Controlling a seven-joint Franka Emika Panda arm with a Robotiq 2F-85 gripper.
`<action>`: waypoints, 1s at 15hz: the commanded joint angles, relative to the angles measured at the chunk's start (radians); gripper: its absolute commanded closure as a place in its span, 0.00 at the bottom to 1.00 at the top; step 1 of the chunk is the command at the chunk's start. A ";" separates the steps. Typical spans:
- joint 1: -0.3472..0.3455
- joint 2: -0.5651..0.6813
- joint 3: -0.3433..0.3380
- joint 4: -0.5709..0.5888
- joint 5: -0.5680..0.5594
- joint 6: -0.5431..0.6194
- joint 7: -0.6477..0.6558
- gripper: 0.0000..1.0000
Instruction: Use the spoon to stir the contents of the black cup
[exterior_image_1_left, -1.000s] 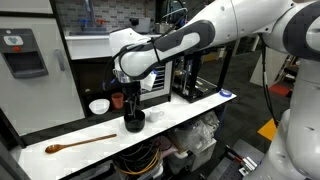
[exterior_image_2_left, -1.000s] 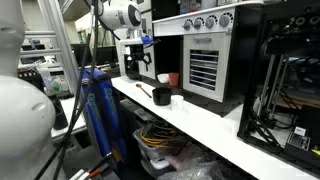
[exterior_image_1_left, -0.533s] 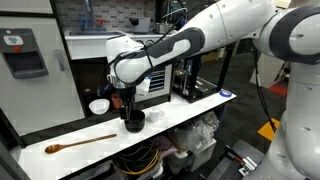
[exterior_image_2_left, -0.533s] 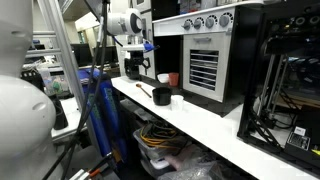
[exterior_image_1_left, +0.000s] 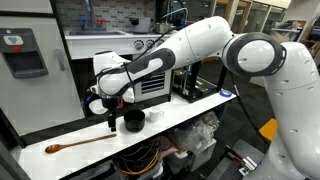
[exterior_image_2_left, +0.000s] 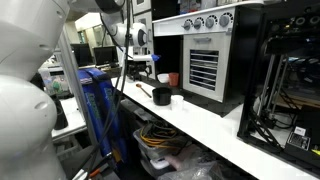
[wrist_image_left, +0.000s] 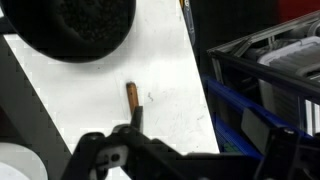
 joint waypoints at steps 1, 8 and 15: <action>0.040 0.094 0.001 0.121 -0.057 0.014 -0.056 0.00; 0.116 0.214 -0.033 0.224 -0.163 0.124 -0.032 0.00; 0.122 0.337 -0.034 0.374 -0.141 0.082 -0.044 0.00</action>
